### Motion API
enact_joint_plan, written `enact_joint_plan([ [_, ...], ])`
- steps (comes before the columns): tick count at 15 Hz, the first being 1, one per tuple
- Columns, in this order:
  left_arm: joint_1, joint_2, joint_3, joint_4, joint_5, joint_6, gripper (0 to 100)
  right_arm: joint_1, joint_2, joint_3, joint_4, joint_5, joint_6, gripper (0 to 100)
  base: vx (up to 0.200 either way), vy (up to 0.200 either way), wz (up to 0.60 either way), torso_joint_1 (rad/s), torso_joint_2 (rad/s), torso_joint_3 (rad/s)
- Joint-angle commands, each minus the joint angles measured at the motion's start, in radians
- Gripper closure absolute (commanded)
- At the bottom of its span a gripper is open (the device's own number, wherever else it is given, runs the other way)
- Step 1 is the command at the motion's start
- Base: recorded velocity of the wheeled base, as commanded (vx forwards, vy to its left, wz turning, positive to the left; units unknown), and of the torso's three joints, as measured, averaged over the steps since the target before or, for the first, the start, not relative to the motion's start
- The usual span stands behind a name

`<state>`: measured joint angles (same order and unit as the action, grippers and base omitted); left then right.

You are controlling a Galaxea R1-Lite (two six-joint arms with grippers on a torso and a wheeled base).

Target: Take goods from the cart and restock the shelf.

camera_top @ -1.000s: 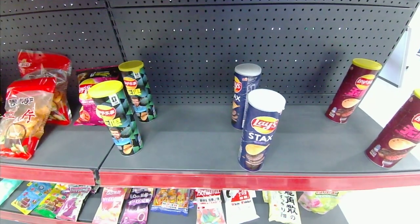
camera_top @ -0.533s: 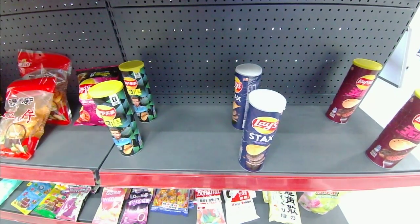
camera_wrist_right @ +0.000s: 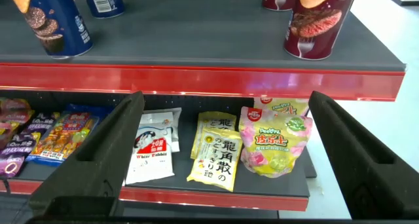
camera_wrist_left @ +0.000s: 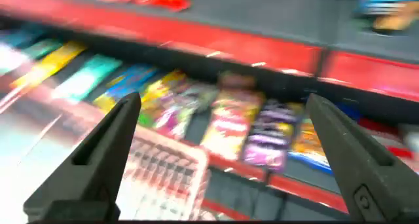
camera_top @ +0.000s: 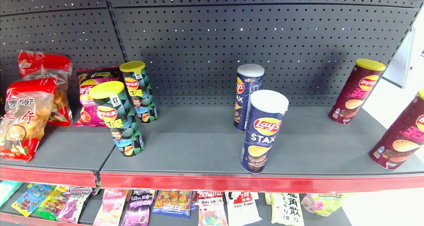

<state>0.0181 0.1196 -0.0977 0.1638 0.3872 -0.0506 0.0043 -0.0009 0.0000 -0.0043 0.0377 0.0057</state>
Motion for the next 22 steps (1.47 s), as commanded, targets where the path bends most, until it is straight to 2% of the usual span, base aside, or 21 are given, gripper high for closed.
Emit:
enact_joint_plan([
  [1, 0.088, -0.028, 0.053, -0.102, -0.206, -0.008, 0, 0.000, 0.001, 0.000, 0.000, 0.001, 0.000, 0, 0.000, 0.000, 0.00, 0.000, 0.00, 0.000],
  [2, 0.088, -0.028, 0.098, -0.231, -0.283, -0.038, 0, 0.000, 0.001, 0.000, 0.000, 0.001, 0.000, 0, 0.000, 0.000, 0.00, 0.000, 0.00, 0.000],
  [3, 0.089, -0.029, 0.098, -0.208, -0.392, -0.034, 0, 0.000, 0.001, 0.000, 0.000, 0.001, 0.000, 0, 0.000, 0.000, 0.00, 0.000, 0.00, 0.000],
  [4, 0.088, -0.028, 0.098, -0.204, -0.424, 0.015, 0, 0.000, 0.001, 0.000, 0.000, 0.001, 0.000, 0, 0.000, 0.000, 0.00, 0.000, 0.00, 0.000],
  [5, 0.083, -0.026, 0.098, -0.202, -0.430, 0.029, 0, 0.000, 0.001, 0.000, 0.000, 0.001, 0.000, 0, 0.000, 0.000, 0.00, 0.000, 0.00, 0.000],
  [7, 0.083, -0.028, 0.098, -0.207, -0.427, 0.006, 0, 0.000, 0.001, 0.000, 0.000, 0.001, 0.000, 0, 0.000, 0.000, 0.00, 0.000, 0.00, 0.000],
  [8, 0.083, -0.028, 0.098, -0.219, -0.403, -0.003, 0, 0.000, 0.001, 0.000, 0.000, 0.001, -0.006, 0, 0.000, 0.000, 0.00, 0.000, 0.00, 0.000],
  [9, 0.083, -0.028, 0.098, -0.214, -0.393, 0.014, 0, 0.000, 0.001, 0.000, 0.000, -0.007, -0.007, 0, 0.000, 0.000, 0.00, 0.000, 0.00, 0.000],
  [10, 0.083, -0.028, 0.098, -0.214, -0.369, 0.037, 0, 0.000, 0.001, 0.000, 0.000, -0.015, -0.006, 0, 0.000, 0.000, 0.00, 0.000, 0.00, 0.000],
  [11, 0.083, -0.028, 0.098, -0.213, -0.286, 0.026, 0, 0.000, 0.001, 0.000, 0.000, -0.015, -0.006, 0, 0.000, 0.000, 0.00, 0.000, 0.00, 0.000],
  [12, 0.083, -0.028, 0.098, -0.210, -0.202, -0.018, 0, 0.000, 0.001, 0.000, 0.000, -0.013, -0.012, 0, 0.000, 0.000, 0.00, 0.000, 0.00, 0.000],
  [13, 0.083, -0.028, 0.098, -0.207, -0.172, -0.067, 0, 0.000, 0.001, 0.000, -0.020, -0.009, -0.027, 0, 0.000, 0.000, 0.00, 0.000, 0.00, 0.000],
  [14, 0.083, -0.028, 0.098, -0.207, -0.171, -0.094, 0, 0.013, 0.039, -0.089, -0.045, 0.024, -0.024, 0, 0.000, 0.000, 0.00, 0.000, 0.00, 0.000],
  [15, 0.083, -0.028, 0.098, -0.207, -0.189, -0.089, 0, 0.026, 0.113, -0.161, -0.046, 0.038, -0.012, 0, 0.000, 0.000, 0.00, 0.000, 0.00, 0.000],
  [16, 0.083, -0.028, 0.098, -0.208, -0.246, -0.048, 0, 0.046, 0.167, -0.227, -0.048, 0.054, 0.000, 0, 0.000, 0.000, 0.00, 0.000, 0.00, 0.000],
  [17, 0.083, -0.028, 0.098, -0.158, -0.375, 0.092, 0, 0.095, 0.271, -0.328, -0.045, 0.114, -0.006, 0, 0.000, 0.000, 0.00, 0.000, 0.00, 0.000],
  [18, 0.083, -0.028, 0.096, -0.159, -0.380, 0.092, 0, 0.106, 0.386, -0.387, -0.056, 0.125, -0.023, 0, 0.000, 0.000, 0.00, 0.000, 0.00, 0.000],
  [19, 0.088, -0.026, 0.096, -0.159, -0.361, 0.041, 0, 0.111, 0.510, -0.449, -0.063, 0.126, -0.041, 0, 0.000, 0.000, 0.00, 0.000, 0.00, 0.000],
  [20, 0.091, -0.026, 0.098, -0.162, -0.335, 0.018, 0, 0.111, 0.625, -0.505, -0.069, 0.126, -0.069, 0, 0.000, 0.000, 0.00, 0.000, 0.00, 0.000],
  [22, 0.091, -0.026, 0.098, -0.162, -0.335, 0.032, 0, 0.123, 0.809, -0.518, -0.094, 0.123, -0.158, 0, 0.000, 0.000, 0.00, 0.000, 0.00, 0.000],
])
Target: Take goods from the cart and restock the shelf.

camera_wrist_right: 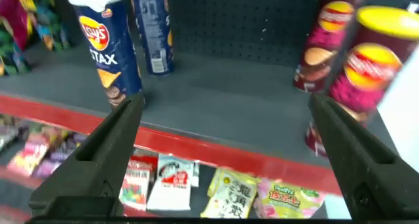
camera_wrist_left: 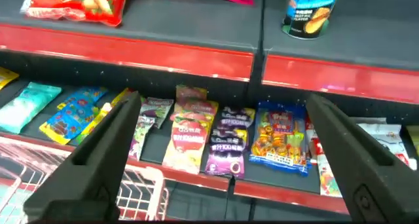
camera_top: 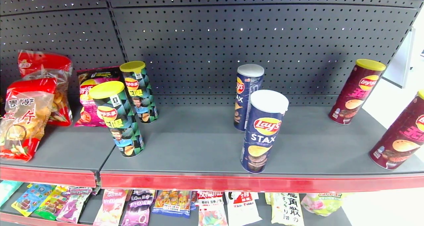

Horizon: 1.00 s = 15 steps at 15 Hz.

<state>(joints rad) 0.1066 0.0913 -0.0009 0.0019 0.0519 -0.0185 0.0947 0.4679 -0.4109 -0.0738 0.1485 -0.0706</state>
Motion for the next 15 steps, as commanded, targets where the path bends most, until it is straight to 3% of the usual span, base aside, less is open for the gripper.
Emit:
enact_joint_plan([
  [1, 0.002, 0.002, 0.001, 0.000, 0.000, 0.006, 0, 0.037, 0.365, -0.106, -0.034, 0.013, -0.089, 0, 0.000, 0.000, 0.00, 0.000, 0.00, 0.000],
  [4, 0.001, 0.002, 0.001, 0.001, -0.003, 0.012, 0, 0.115, 0.495, -0.063, -0.047, 0.011, -0.089, 0, 0.000, 0.000, 0.00, 0.000, 0.00, 0.000],
  [8, 0.001, 0.002, 0.001, 0.001, -0.003, 0.014, 0, 0.115, 0.650, -0.075, -0.078, 0.011, -0.092, 0, 0.000, 0.000, 0.00, 0.000, 0.00, 0.000],
  [10, 0.001, 0.002, 0.001, 0.001, -0.003, 0.014, 0, 0.115, 0.749, -0.069, -0.178, 0.008, -0.097, 0, 0.000, 0.000, 0.00, 0.000, 0.00, 0.000],
  [15, -0.001, 0.002, 0.001, 0.000, -0.003, 0.014, 0, 0.185, 0.925, -0.115, -0.238, -0.115, -0.095, 0, 0.000, 0.000, 0.00, 0.000, 0.00, 0.000],
])
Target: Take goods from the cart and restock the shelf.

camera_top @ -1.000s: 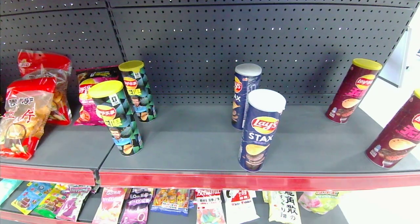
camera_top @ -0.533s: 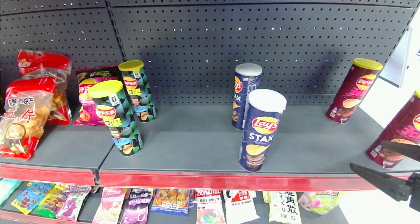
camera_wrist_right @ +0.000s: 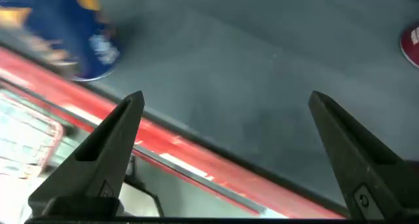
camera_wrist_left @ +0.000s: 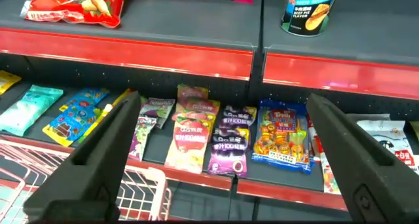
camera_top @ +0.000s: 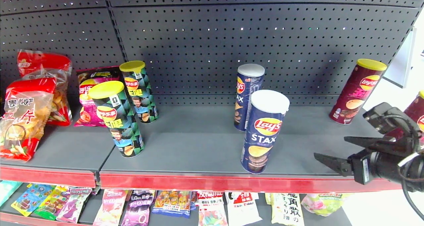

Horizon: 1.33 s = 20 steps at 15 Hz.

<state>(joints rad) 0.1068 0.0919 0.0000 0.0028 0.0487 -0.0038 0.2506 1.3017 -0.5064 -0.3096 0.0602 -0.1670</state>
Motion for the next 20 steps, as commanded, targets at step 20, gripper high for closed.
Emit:
enact_joint_plan([
  [20, -0.110, -0.092, 0.000, 0.000, 0.000, -0.001, 0, 0.174, 0.355, -0.192, -0.031, -0.120, 0.024, 0, 0.000, 0.000, 0.00, 0.000, 0.00, 0.000],
])
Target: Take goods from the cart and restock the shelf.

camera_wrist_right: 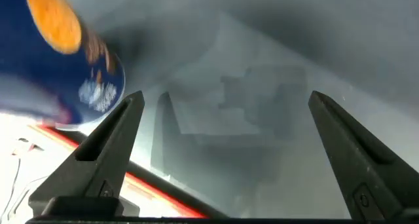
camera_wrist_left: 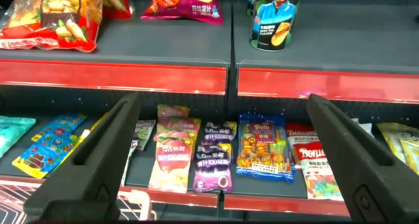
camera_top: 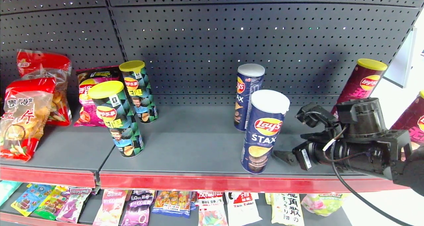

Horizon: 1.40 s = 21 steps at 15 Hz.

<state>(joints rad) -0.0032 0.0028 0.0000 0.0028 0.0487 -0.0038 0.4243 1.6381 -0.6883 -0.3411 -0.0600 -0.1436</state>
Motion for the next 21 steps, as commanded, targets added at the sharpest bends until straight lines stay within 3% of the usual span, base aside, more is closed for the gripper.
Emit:
enact_joint_plan([
  [1, 0.000, -0.003, 0.000, 0.000, 0.000, -0.001, 0, 0.002, 0.029, -0.013, -0.001, -0.003, -0.001, 0, 0.000, 0.000, 0.00, 0.000, 0.00, 0.000],
  [21, 0.000, -0.003, 0.000, 0.000, 0.000, -0.001, 0, 0.082, 0.068, -0.056, -0.001, -0.021, 0.018, 0, 0.000, 0.000, 0.00, 0.000, 0.00, 0.000],
])
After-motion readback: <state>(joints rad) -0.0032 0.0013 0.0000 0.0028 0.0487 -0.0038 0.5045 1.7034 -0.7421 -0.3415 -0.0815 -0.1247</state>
